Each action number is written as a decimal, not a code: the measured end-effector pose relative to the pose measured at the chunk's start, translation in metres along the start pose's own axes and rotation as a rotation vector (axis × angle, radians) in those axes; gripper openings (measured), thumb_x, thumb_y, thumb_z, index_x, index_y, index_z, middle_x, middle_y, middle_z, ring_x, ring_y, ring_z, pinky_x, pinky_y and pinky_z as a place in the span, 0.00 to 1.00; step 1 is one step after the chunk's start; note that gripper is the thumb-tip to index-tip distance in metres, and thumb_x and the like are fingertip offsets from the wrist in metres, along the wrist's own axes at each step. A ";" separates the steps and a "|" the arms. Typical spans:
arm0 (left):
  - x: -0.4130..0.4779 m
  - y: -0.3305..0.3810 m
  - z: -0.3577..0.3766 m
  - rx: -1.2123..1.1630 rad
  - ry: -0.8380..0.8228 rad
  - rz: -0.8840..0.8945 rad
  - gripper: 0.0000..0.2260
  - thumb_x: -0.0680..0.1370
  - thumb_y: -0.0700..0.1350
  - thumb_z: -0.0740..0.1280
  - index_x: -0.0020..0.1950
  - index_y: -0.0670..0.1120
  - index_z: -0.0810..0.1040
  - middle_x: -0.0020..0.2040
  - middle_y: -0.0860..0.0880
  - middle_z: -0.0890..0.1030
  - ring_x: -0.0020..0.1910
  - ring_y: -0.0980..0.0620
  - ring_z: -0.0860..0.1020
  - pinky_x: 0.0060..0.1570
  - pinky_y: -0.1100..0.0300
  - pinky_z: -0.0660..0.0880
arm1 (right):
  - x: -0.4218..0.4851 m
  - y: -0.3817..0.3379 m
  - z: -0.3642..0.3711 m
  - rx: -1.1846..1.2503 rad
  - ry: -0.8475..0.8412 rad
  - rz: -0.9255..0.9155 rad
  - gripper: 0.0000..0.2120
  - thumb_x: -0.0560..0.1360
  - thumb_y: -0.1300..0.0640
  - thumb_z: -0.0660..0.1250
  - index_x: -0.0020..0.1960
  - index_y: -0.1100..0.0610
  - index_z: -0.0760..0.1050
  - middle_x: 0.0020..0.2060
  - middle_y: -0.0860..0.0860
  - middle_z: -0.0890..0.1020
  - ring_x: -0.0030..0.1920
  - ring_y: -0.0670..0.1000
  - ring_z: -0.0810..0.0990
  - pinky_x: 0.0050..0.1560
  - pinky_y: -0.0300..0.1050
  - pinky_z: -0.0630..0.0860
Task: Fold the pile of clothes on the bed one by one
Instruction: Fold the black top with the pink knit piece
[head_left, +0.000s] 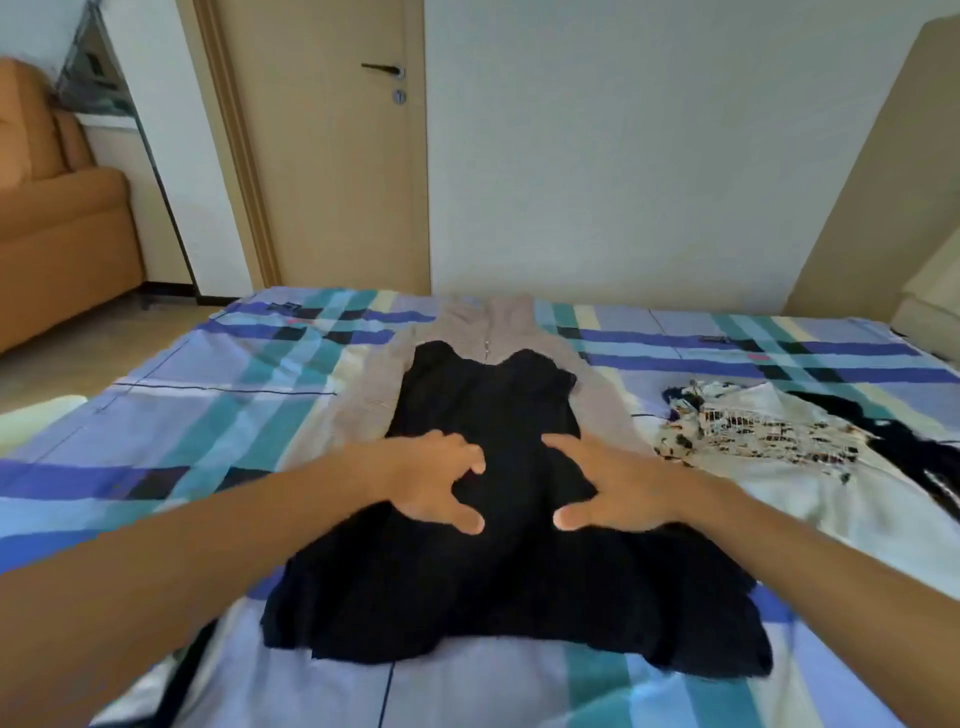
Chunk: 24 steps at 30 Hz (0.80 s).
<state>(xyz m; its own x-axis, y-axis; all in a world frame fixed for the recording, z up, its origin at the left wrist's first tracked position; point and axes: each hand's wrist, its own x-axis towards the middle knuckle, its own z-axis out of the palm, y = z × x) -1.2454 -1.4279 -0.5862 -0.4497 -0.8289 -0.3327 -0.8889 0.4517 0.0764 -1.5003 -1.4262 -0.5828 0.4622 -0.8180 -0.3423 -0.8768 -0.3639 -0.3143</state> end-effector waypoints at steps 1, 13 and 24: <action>-0.012 0.005 0.034 -0.002 -0.030 0.006 0.36 0.74 0.65 0.68 0.76 0.50 0.60 0.73 0.48 0.65 0.70 0.45 0.65 0.68 0.47 0.68 | -0.012 0.007 0.032 0.010 -0.048 0.006 0.50 0.74 0.42 0.72 0.81 0.47 0.40 0.79 0.53 0.52 0.76 0.55 0.61 0.74 0.51 0.63; 0.003 -0.012 0.184 0.153 0.170 -0.303 0.45 0.76 0.50 0.71 0.81 0.53 0.43 0.78 0.48 0.58 0.74 0.41 0.64 0.68 0.47 0.68 | 0.018 0.030 0.176 -0.325 0.229 0.229 0.52 0.76 0.61 0.70 0.80 0.43 0.33 0.81 0.53 0.39 0.81 0.60 0.44 0.77 0.63 0.53; -0.042 -0.010 0.155 0.221 0.149 -0.112 0.13 0.74 0.43 0.64 0.57 0.54 0.77 0.56 0.47 0.80 0.55 0.41 0.78 0.55 0.49 0.76 | -0.018 0.019 0.158 -0.450 0.147 0.138 0.23 0.73 0.64 0.60 0.64 0.49 0.76 0.58 0.55 0.79 0.58 0.60 0.78 0.52 0.48 0.71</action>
<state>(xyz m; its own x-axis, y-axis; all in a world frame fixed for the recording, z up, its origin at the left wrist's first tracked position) -1.2042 -1.3462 -0.7187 -0.3717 -0.9099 -0.1842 -0.9009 0.4014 -0.1649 -1.5040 -1.3480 -0.7223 0.3430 -0.9143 -0.2154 -0.9137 -0.3780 0.1495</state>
